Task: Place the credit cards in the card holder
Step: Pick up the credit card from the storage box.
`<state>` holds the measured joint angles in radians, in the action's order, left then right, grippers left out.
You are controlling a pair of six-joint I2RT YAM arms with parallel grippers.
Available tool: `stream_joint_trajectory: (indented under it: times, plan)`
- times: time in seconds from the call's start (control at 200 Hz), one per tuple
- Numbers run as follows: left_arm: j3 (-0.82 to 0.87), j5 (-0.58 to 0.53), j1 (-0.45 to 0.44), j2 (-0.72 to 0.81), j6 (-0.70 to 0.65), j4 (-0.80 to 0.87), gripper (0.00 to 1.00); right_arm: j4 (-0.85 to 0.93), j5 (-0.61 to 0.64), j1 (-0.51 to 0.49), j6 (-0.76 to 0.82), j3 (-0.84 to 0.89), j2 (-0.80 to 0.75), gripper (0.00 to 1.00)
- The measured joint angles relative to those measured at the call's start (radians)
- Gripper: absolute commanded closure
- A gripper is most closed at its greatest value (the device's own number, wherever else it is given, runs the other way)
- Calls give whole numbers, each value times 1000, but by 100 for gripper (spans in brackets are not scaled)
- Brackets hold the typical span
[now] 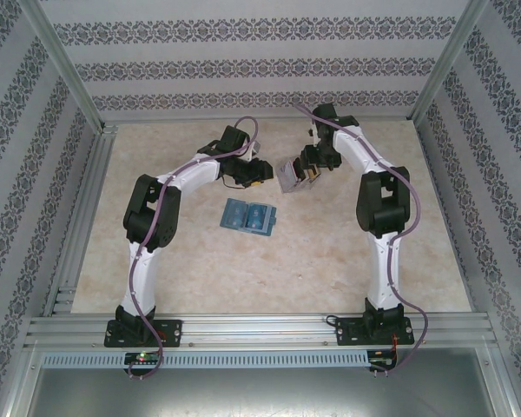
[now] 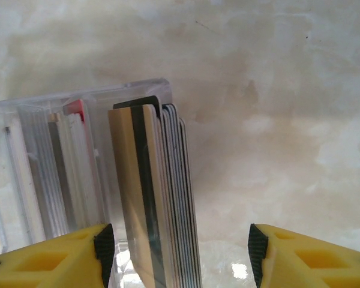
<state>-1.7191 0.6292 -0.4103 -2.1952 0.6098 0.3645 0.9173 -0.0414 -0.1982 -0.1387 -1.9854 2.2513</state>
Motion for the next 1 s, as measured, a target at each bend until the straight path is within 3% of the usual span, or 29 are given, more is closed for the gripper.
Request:
stream_joint_trajectory:
  times: [0.819, 0.999]
  plan:
    - [0, 0, 0, 0, 0, 0, 56, 16, 50, 32, 15, -11, -11, 45]
    - [0, 0, 0, 0, 0, 0, 56, 18, 53, 33, 16, -10, -26, 53]
